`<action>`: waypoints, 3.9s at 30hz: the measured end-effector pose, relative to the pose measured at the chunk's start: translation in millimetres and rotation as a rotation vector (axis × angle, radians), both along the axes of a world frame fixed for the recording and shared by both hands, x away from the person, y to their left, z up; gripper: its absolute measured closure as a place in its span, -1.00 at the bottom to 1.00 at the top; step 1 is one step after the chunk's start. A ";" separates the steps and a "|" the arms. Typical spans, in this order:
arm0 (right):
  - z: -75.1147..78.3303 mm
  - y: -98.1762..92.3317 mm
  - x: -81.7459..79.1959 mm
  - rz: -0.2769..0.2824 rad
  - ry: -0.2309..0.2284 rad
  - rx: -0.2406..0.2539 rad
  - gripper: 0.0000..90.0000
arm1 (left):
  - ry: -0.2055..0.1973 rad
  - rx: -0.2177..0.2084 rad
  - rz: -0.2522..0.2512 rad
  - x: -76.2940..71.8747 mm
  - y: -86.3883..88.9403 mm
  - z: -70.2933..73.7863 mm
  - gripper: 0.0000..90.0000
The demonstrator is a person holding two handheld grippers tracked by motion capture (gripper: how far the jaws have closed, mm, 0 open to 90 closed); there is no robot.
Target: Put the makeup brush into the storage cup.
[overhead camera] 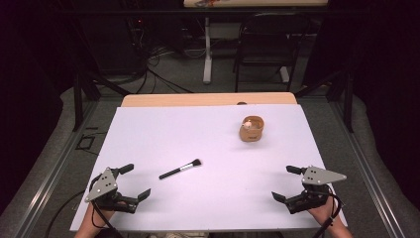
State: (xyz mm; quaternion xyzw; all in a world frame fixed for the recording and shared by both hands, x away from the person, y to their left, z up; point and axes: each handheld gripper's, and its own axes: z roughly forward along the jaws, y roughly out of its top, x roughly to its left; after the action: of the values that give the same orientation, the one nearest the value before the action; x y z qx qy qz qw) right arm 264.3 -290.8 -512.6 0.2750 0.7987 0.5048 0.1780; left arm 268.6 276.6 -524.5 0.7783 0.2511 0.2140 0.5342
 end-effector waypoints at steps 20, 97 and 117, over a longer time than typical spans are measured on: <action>-1.0 -0.5 2.0 0.009 0.012 0.009 -1.00 | -0.008 -0.010 -0.002 2.0 -12.2 7.1 -0.99; -2.8 10.2 9.4 0.055 0.038 -0.028 -1.00 | 0.260 0.445 -0.111 96.5 -100.4 53.1 -0.99; -3.5 9.9 9.7 0.044 0.051 -0.043 -1.00 | 0.450 0.683 -0.097 119.1 -123.0 40.6 -1.00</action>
State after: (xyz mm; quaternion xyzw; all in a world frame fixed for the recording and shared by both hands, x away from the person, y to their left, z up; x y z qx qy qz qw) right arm 274.0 -280.9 -516.1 0.2661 0.8196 0.4841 0.1521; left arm 387.7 153.6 -484.0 0.9492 0.2391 0.0839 0.1864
